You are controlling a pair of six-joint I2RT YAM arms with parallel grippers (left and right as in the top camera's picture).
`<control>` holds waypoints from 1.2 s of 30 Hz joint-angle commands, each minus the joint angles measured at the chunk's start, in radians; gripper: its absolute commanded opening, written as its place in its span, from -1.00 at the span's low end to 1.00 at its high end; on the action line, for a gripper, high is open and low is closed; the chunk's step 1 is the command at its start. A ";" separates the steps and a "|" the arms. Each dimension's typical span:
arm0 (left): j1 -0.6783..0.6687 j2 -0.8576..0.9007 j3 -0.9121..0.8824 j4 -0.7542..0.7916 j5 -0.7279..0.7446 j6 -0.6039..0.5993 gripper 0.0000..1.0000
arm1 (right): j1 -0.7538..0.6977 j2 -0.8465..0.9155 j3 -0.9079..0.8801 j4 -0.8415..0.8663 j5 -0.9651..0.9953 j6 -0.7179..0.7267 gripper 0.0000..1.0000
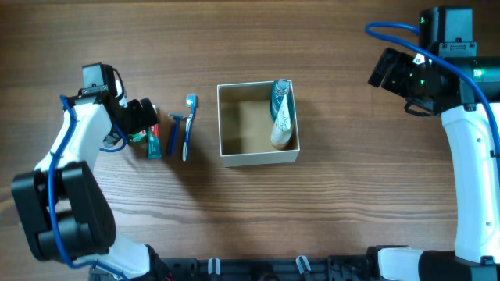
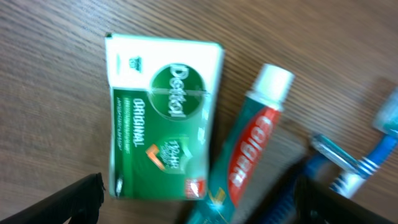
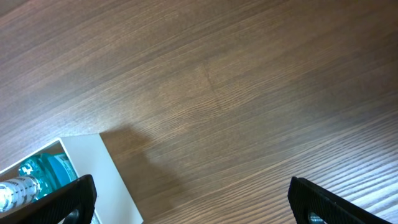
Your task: Pack container
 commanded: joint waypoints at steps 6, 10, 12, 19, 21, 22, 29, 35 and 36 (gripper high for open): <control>0.043 0.060 0.014 0.073 -0.051 0.024 0.88 | -0.005 0.008 -0.008 0.000 0.000 0.019 0.99; 0.044 0.082 0.014 0.085 -0.053 0.054 0.75 | -0.005 0.008 -0.008 0.000 0.000 0.019 0.99; 0.045 0.101 0.014 0.086 -0.066 0.056 0.67 | -0.005 0.008 -0.008 0.000 0.000 0.019 0.99; 0.045 0.154 0.015 0.087 -0.069 0.073 0.42 | -0.005 0.008 -0.008 0.000 0.000 0.019 1.00; 0.045 0.150 0.023 0.080 -0.069 0.073 0.17 | -0.005 0.008 -0.008 0.000 -0.001 0.019 1.00; 0.045 0.147 0.029 0.071 -0.065 0.072 0.10 | -0.005 0.008 -0.008 0.000 -0.001 0.019 0.99; 0.033 0.011 0.151 -0.064 0.057 0.072 -0.32 | -0.005 0.008 -0.008 0.000 -0.001 0.019 0.99; -0.093 -0.196 0.196 -0.158 0.207 0.060 -0.35 | -0.005 0.008 -0.008 0.000 -0.001 0.019 1.00; -0.140 -0.233 0.196 -0.171 0.217 0.035 -0.35 | -0.005 0.008 -0.008 0.000 -0.001 0.019 0.99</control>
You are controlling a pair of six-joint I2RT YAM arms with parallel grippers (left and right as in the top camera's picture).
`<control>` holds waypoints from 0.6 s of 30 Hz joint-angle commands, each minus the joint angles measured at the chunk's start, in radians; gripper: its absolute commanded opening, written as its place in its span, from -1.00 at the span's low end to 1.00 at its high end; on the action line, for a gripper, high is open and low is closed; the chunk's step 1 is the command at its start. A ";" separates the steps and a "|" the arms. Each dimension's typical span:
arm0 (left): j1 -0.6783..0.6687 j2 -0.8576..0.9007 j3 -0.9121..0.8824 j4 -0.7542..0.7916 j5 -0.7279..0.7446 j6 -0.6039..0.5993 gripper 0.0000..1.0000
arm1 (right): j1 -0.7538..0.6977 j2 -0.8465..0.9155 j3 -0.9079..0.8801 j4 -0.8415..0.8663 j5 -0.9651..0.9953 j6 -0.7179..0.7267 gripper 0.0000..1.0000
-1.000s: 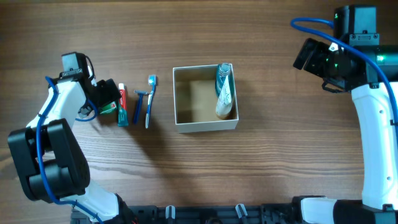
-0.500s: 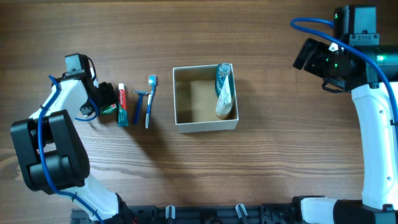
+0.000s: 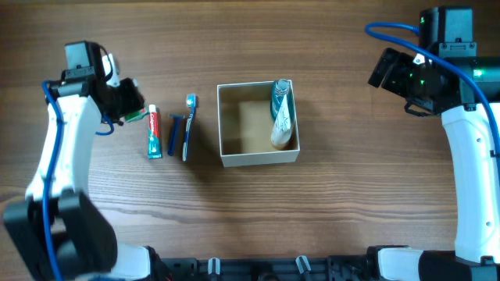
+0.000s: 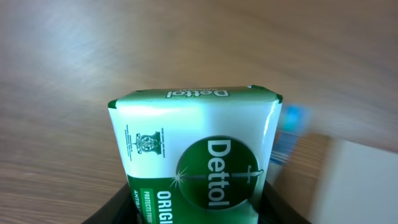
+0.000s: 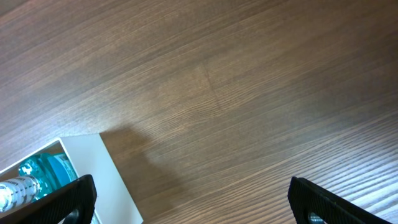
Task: Pack container
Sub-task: 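Grasp the green Dettol soap with the left gripper, drop into box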
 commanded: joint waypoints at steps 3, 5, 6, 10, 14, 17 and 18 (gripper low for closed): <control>-0.302 -0.184 0.020 -0.029 0.132 -0.056 -0.29 | -0.005 0.008 -0.008 0.000 0.000 0.019 0.99; -0.402 -0.174 0.019 -0.014 0.111 -0.068 -0.24 | -0.005 0.008 -0.008 0.000 -0.001 0.019 1.00; -0.444 -0.162 0.018 -0.013 0.078 -0.090 -0.25 | -0.005 0.008 -0.008 0.000 0.000 0.019 1.00; -0.582 -0.050 0.018 0.040 0.031 -0.158 -0.27 | -0.005 0.008 -0.008 0.000 0.000 0.019 1.00; -0.641 0.087 0.018 0.116 0.027 -0.230 -0.31 | -0.005 0.008 -0.008 0.000 -0.001 0.019 0.99; -0.644 0.187 0.018 0.169 0.027 -0.286 -0.33 | -0.005 0.008 -0.008 0.000 0.000 0.019 0.99; -0.644 0.214 0.018 0.182 0.027 -0.293 -0.33 | -0.005 0.008 -0.008 0.000 0.000 0.019 0.99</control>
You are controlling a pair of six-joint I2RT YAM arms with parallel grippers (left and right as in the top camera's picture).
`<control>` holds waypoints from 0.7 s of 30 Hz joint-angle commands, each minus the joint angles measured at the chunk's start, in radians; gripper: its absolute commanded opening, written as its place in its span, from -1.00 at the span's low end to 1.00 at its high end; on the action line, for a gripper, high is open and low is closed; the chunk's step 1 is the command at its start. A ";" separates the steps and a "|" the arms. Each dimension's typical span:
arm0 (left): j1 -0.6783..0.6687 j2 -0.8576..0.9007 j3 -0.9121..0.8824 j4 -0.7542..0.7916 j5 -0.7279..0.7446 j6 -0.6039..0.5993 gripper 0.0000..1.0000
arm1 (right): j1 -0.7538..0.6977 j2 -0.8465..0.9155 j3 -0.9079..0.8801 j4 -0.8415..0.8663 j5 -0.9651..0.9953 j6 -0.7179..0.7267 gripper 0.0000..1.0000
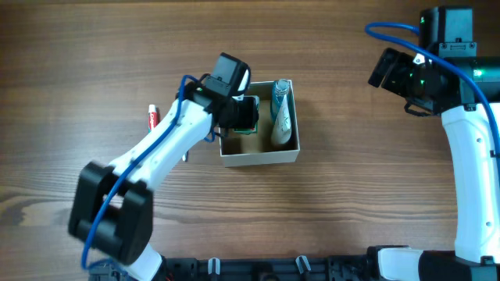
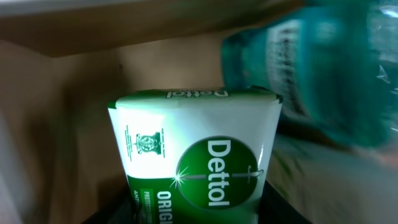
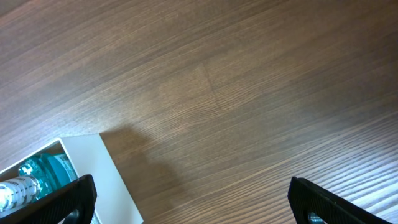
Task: Pack container
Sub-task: 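Grasp the green Dettol soap with the left gripper, drop into box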
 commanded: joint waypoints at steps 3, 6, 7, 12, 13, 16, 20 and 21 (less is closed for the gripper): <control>0.001 0.098 0.013 0.043 -0.017 -0.093 -0.18 | -0.005 0.008 -0.008 0.000 -0.001 0.019 0.99; 0.001 0.095 0.014 0.049 -0.013 -0.095 0.12 | -0.005 0.008 -0.008 0.000 -0.001 0.019 0.99; 0.001 0.087 0.019 0.046 -0.013 -0.095 0.14 | -0.005 0.008 -0.008 0.000 0.000 0.019 0.99; 0.002 -0.018 0.077 -0.001 -0.010 -0.094 0.37 | -0.005 0.008 -0.008 0.000 0.000 0.019 0.99; 0.002 -0.043 0.092 -0.016 -0.010 -0.094 0.41 | -0.005 0.008 -0.008 0.000 -0.001 0.019 1.00; 0.018 -0.151 0.116 -0.079 -0.029 -0.093 0.48 | -0.005 0.008 -0.008 0.000 0.000 0.019 1.00; 0.085 -0.261 0.116 -0.226 -0.259 -0.093 0.66 | -0.005 0.008 -0.008 0.000 -0.001 0.019 1.00; 0.105 -0.269 0.115 -0.263 -0.324 -0.093 0.73 | -0.005 0.008 -0.008 0.000 0.000 0.019 0.99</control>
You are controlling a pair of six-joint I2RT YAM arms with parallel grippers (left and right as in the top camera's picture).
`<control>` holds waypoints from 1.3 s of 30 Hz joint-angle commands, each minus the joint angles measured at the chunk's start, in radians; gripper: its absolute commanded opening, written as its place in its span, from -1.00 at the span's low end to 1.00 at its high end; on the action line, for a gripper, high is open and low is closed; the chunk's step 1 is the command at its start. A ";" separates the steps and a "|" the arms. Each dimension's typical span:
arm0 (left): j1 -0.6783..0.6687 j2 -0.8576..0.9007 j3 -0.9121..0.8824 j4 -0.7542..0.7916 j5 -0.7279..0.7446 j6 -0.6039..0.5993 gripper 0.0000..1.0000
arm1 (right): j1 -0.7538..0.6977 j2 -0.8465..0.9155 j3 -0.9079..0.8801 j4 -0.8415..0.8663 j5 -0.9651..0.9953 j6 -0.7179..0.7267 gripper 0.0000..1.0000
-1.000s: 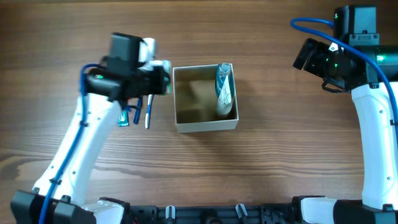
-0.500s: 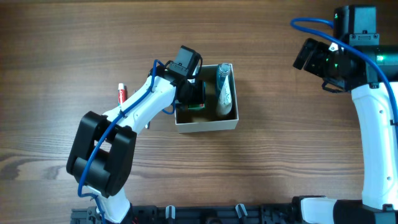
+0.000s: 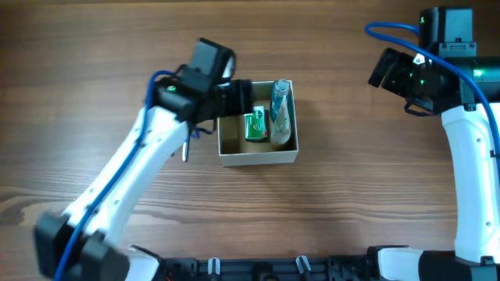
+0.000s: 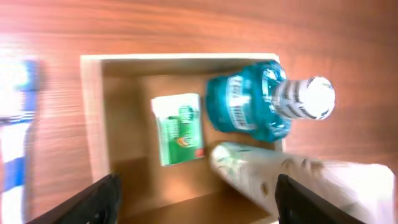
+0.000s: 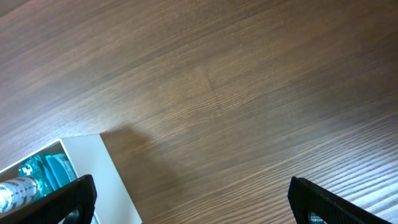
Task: Pack container
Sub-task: 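Grasp the green Dettol soap with the left gripper, drop into box, then grasp the Colgate toothpaste with the left gripper, place in box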
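Observation:
The white cardboard box (image 3: 258, 158) stands mid-table. Inside lie a green Dettol soap bar (image 3: 252, 126), a teal mouthwash bottle (image 3: 280, 97) and a white tube (image 3: 281, 131). My left gripper (image 3: 239, 97) hovers over the box's back left, open and holding nothing. In the left wrist view the soap bar (image 4: 179, 129) lies flat on the box floor beside the bottle (image 4: 249, 106) and the tube (image 4: 280, 180), with the left gripper (image 4: 196, 205) open above them. My right gripper (image 3: 389, 72) stays at the far right, open; the right gripper (image 5: 193, 205) is over bare wood.
A blue toothbrush (image 4: 18, 118) shows blurred left of the box; its handle end (image 3: 185, 150) peeks from under my left arm. Whatever else lies left of the box is covered by that arm. The box corner (image 5: 118, 186) shows in the right wrist view.
My left gripper was shut on the soap bar low inside the box. Now the soap lies on the box floor, and the gripper is open and higher. The right arm has not moved.
My left gripper was open over the soap bar, which lay beside the toothpaste at the left. Then it was shut on the soap, held off the table. Then it held the soap inside the box. Now the soap rests there, let go.

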 commanded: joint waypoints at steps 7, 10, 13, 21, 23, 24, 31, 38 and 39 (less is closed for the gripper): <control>0.351 0.078 -0.059 -0.146 -0.233 0.267 0.72 | -0.005 0.008 -0.008 0.000 0.000 0.019 0.99; 0.445 0.197 -0.060 -0.111 -0.209 0.290 0.63 | -0.005 0.008 -0.008 0.000 0.000 0.019 1.00; 0.484 0.304 -0.060 -0.076 -0.171 0.336 0.60 | -0.005 0.008 -0.008 0.000 -0.001 0.019 1.00; 0.487 0.467 -0.060 0.005 -0.148 0.367 0.48 | -0.005 0.008 -0.008 0.000 -0.001 0.019 1.00; 0.487 0.483 -0.060 0.009 -0.149 0.364 0.31 | -0.005 0.008 -0.008 0.000 -0.001 0.019 1.00; 0.487 0.483 -0.060 0.011 -0.149 0.364 0.10 | -0.005 0.008 -0.008 0.000 -0.001 0.019 1.00; 0.490 0.482 -0.060 -0.008 -0.149 0.359 -0.87 | -0.005 0.008 -0.008 0.000 0.000 0.019 0.99; 0.469 0.328 0.047 -0.219 -0.013 0.281 -0.88 | -0.005 0.008 -0.008 0.000 0.000 0.019 1.00; 0.453 0.285 0.069 -0.243 0.033 0.281 -0.88 | -0.005 0.008 -0.008 0.000 0.000 0.019 1.00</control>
